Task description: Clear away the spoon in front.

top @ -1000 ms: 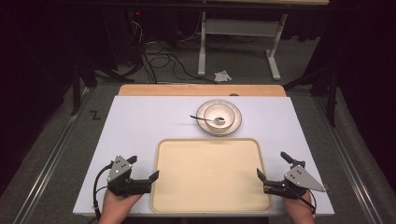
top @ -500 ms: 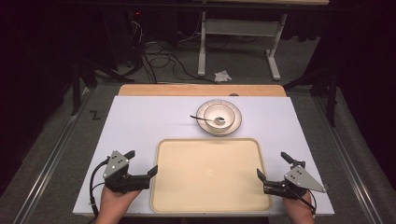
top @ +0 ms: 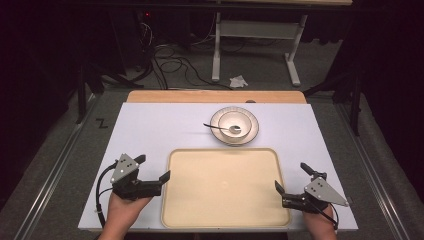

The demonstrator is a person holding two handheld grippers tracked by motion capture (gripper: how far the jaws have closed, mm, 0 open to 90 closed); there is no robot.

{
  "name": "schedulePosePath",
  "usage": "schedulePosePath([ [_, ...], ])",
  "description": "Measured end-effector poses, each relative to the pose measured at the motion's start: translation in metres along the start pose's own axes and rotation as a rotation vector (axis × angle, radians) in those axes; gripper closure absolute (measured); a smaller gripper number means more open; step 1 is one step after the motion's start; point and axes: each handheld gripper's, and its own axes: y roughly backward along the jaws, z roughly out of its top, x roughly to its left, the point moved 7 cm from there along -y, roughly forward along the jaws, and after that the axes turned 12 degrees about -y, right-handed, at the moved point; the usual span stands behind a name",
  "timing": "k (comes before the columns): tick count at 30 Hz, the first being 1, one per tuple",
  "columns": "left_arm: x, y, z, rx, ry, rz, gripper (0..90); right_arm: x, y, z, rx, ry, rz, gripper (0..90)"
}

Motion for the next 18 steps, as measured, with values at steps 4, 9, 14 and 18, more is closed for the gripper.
schedulePosePath([
  [4, 0.001, -0.004, 0.004, -0.008, 0.014, -0.010, 2.8, 0.000, 0.000, 0.000, 0.001, -0.002, 0.001, 1.0],
  [9, 0.000, -0.013, 0.008, -0.005, 0.015, -0.019, 2.8, 0.000, 0.000, 0.000, 0.000, -0.002, 0.002, 1.0],
  [14, -0.003, -0.023, 0.014, -0.012, 0.027, -0.034, 2.9, 0.000, 0.000, 0.000, -0.001, 0.000, 0.004, 1.0],
  [18, -0.008, -0.038, 0.018, -0.007, 0.032, -0.051, 3.0, 0.000, 0.000, 0.000, 0.001, -0.005, 0.006, 1.0],
])
